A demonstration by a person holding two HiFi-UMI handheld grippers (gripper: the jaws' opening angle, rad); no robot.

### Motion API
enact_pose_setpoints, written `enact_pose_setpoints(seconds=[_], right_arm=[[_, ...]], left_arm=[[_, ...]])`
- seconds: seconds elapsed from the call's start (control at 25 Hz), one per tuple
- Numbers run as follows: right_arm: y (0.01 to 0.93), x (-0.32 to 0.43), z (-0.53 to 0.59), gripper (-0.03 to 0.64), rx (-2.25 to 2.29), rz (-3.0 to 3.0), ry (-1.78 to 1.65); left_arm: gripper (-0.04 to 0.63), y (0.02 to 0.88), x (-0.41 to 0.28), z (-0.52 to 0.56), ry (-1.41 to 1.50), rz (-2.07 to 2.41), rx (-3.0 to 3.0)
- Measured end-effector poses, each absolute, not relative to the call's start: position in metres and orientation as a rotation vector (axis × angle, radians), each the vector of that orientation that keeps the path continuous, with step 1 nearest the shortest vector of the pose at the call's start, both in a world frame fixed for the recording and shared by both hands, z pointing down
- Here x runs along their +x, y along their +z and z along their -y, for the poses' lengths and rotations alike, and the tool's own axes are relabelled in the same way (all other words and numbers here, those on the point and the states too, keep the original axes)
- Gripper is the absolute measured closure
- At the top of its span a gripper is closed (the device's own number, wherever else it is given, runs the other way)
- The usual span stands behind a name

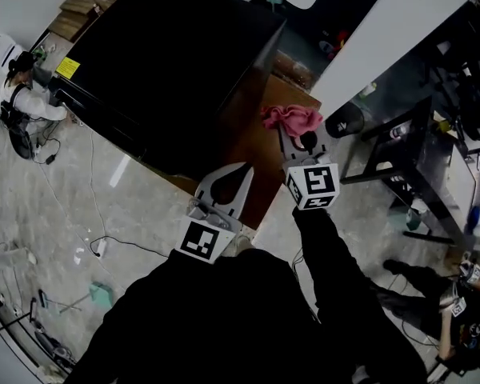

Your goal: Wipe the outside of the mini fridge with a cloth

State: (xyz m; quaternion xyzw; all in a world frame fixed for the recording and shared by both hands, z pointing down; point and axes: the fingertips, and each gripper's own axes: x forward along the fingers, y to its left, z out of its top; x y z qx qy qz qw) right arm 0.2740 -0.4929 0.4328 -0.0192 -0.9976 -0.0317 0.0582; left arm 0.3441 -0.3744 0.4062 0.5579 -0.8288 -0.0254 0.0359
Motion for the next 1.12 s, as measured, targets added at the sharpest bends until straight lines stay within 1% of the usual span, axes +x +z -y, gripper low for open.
enact_pose_setpoints(seconds=[0.2, 0.44, 0.72, 1.12], right_arm=[[0.495, 0.313, 0.418, 0.531, -0.15, 2.935, -0.076], [0.565, 0.33, 0.356, 0.531, -0.217, 2.851, -0.025], [0.621, 0.316, 0.319, 0.531, -0.255, 2.796, 0.032], [0.639, 0.277, 0.329, 0.531, -0.237, 2.798, 0.047]], left_arm=[[0.591, 0.462, 0.366, 0.34, -0.049, 2.467, 1.76], [0.591, 0.526, 0.371, 0.298, -0.035, 2.411, 1.701], [0.591, 0.576, 0.357, 0.269, 0.007, 2.392, 1.627], [0.591, 0.586, 0.339, 0.288, -0.004, 2.375, 1.597]])
